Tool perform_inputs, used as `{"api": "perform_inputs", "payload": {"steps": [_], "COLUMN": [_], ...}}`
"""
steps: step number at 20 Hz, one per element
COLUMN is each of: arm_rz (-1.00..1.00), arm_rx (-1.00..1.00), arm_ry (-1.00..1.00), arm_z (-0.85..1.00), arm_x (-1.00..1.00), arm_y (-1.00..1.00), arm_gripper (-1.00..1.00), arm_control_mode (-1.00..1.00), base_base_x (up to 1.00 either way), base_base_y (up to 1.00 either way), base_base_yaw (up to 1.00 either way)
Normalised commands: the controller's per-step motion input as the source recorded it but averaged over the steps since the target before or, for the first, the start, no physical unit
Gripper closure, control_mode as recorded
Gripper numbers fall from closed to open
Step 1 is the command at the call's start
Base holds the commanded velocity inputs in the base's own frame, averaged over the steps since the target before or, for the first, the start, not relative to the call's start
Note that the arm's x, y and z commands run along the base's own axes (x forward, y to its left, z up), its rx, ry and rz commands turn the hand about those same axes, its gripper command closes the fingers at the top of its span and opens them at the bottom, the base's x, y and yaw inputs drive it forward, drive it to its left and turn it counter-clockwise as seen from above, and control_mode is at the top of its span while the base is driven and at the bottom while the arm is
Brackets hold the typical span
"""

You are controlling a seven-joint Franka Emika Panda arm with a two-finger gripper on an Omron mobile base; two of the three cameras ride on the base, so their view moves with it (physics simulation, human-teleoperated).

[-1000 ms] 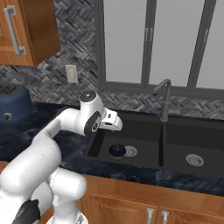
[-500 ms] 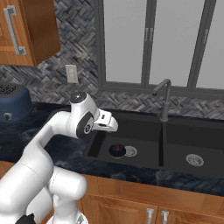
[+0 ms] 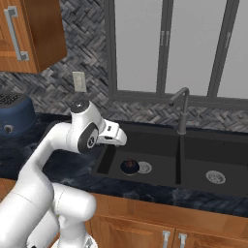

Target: Place the teapot in the left basin and the bowl in the right basin of the sink.

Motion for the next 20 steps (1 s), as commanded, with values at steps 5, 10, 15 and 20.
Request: {"api": "perform_inputs", "payload": {"steps": [5,10,15,20], "arm_rz": [0.0,0.0,0.0,0.0], "arm_rx": [0.0,0.0,0.0,0.0], "arm_ry": [0.0,0.0,0.0,0.0], "arm_z": [0.1,0.05,0.0,0.0], "arm_x": [-0.17,-0.12,-0.02,0.0], "arm_y": [0.1,0.1,0.03,0.0], "arm_gripper": [-1.0,-1.0,-1.0,-1.0], "arm_control_mode": [-1.0,-1.0,-1.0,-1.0], "base_base_x": [0.0,0.0,0.0,0.0], "base_base_y": [0.0,0.0,0.0,0.0], "base_base_yaw": [0.0,0.0,0.0,0.0]}}
